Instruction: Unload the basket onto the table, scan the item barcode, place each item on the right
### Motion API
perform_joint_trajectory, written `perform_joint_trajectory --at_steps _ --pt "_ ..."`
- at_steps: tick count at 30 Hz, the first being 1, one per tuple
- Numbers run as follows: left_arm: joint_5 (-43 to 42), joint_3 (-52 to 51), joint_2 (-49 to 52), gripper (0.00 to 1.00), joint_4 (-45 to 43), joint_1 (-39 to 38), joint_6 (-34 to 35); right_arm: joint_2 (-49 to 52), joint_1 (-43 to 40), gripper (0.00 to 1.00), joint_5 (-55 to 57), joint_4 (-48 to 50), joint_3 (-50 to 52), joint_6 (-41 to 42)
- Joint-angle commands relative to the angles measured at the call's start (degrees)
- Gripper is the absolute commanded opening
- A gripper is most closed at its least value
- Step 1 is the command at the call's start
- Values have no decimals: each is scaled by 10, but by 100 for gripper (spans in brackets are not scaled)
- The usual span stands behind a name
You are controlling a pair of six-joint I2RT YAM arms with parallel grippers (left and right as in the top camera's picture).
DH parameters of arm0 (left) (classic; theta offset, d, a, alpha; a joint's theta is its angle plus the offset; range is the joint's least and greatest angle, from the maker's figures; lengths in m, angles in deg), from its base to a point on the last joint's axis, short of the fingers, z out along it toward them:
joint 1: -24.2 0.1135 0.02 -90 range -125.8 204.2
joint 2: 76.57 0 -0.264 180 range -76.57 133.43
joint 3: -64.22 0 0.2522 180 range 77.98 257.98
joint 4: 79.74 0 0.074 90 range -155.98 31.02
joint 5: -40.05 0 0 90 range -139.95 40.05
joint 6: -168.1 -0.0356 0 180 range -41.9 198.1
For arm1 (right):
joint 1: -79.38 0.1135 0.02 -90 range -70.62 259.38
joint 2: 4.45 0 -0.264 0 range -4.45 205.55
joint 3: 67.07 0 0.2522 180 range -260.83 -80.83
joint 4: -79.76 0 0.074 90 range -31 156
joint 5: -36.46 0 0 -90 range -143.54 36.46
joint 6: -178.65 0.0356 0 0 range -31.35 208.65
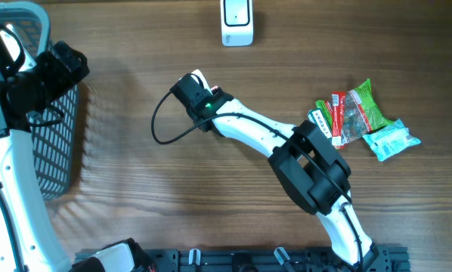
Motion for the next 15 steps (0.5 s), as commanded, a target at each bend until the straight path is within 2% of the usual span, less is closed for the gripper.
perform_joint_trajectory --at_steps 1,3,5,12,15 --pt "-7 5 -1 100 -1 -2 -9 22 2 31 -24 -17 1 0" --pt "-7 5 -1 100 -1 -2 -9 18 -1 16 -24 -17 0 0" --pt "-7 5 -1 100 -1 -2 -9 5 -5 7 -24 -17 0 3" --pt "-7 5 -1 100 -1 -2 -9 -111 -14 5 -82 -35 0 2" --pt "-7 5 -1 100 -1 -2 -9 -188 -28 4 -158 -65 0 3"
